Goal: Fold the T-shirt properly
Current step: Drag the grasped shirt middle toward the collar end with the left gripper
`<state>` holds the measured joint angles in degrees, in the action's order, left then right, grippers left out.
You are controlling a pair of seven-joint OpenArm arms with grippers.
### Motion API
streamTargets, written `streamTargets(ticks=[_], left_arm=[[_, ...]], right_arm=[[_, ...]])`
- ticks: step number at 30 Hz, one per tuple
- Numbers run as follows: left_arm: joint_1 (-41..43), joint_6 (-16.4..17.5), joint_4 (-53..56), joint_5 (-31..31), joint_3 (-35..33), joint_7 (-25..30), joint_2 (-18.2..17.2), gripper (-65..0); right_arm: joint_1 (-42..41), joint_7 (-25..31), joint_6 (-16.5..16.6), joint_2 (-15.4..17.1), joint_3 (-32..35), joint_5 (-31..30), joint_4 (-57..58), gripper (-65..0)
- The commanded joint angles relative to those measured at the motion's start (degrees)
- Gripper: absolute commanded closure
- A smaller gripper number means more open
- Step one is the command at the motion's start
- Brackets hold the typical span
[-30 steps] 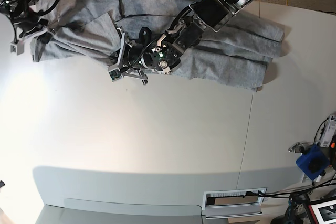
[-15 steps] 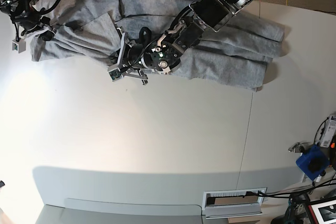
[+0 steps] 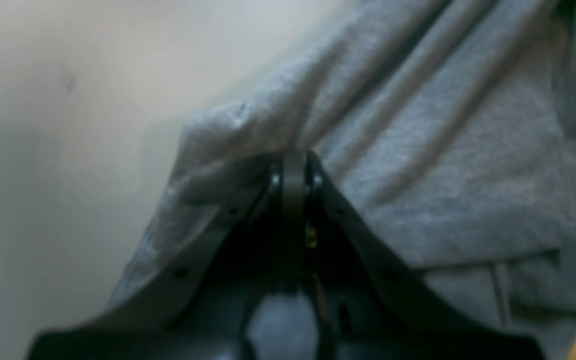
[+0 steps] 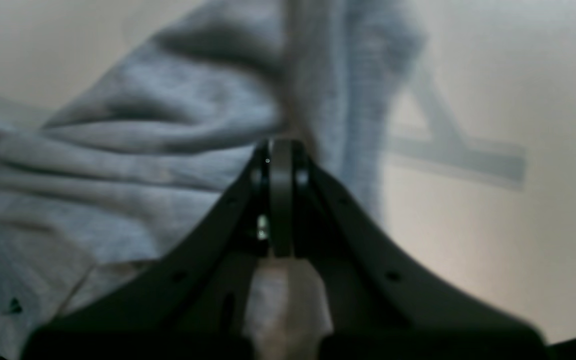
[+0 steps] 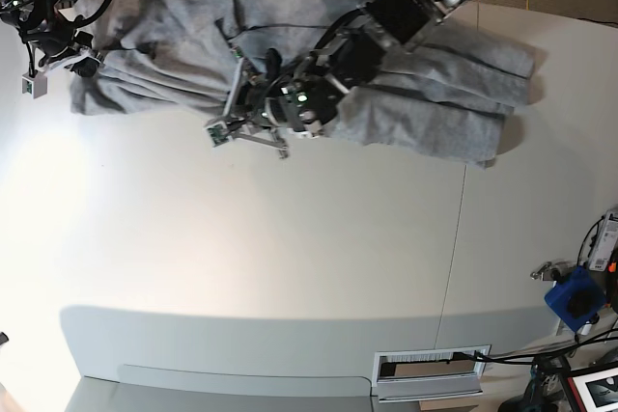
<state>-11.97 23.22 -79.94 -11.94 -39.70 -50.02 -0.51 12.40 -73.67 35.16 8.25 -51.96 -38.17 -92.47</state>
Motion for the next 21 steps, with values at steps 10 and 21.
streamTargets(ticks=[10, 21], left_arm=[[3.3, 8.72, -19.06, -13.49, 0.13, -3.06, -5.42, 0.0], [13.25, 16.78, -21.59, -23.91, -0.39, -2.49, -6.34, -34.0]], right_arm=[[-0.17, 0.83, -0.02, 0.96, -0.28, -1.05, -0.85, 0.0], [-0.17, 0.83, -0.02, 0.96, -0.26, -1.46, -0.85, 0.0]])
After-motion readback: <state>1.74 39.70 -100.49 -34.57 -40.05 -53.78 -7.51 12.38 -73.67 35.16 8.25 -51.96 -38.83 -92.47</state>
